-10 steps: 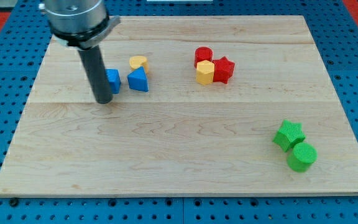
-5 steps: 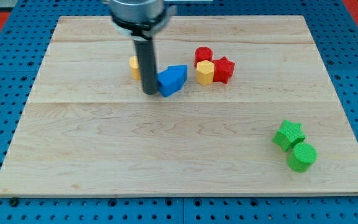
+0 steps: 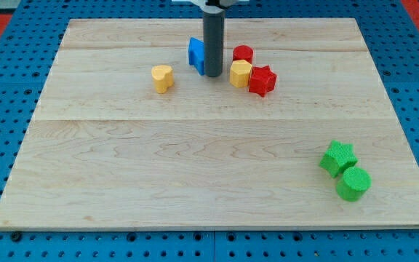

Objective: Move the blue blocks towards the top center

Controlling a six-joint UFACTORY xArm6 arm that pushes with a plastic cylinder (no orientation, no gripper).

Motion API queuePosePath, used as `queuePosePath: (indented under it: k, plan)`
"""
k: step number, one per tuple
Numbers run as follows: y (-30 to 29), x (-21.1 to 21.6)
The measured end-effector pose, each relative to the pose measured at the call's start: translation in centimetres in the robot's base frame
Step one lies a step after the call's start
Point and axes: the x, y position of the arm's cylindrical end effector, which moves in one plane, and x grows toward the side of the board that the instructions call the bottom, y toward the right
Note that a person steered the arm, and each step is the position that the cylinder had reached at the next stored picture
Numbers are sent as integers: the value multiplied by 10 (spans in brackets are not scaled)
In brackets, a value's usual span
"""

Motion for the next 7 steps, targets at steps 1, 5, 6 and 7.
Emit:
queuePosePath:
  k: [1, 5, 6, 7]
  plan:
    - [-9, -4]
    - [-61, -38]
    - [-62, -38]
    - [-54, -32]
